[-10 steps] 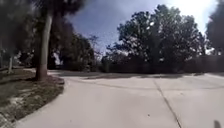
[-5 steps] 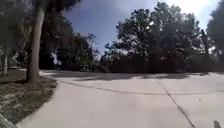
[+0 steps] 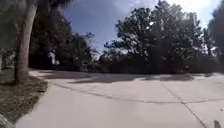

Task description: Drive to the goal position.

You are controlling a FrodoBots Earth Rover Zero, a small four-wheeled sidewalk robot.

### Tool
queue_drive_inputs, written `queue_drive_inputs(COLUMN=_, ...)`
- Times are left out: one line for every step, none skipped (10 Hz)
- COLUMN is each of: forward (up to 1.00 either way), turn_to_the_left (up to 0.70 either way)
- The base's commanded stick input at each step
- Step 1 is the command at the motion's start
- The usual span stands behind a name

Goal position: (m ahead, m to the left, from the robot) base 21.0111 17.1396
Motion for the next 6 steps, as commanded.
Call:
queue_drive_inputs(forward=0.7, turn_to_the_left=0.19)
queue_drive_inputs(forward=0.7, turn_to_the_left=0.35)
queue_drive_inputs(forward=0.7, turn_to_the_left=0.35)
queue_drive_inputs(forward=0.7, turn_to_the_left=0.35)
queue_drive_inputs(forward=0.7, turn_to_the_left=0.35)
queue_drive_inputs(forward=0.7, turn_to_the_left=0.35)
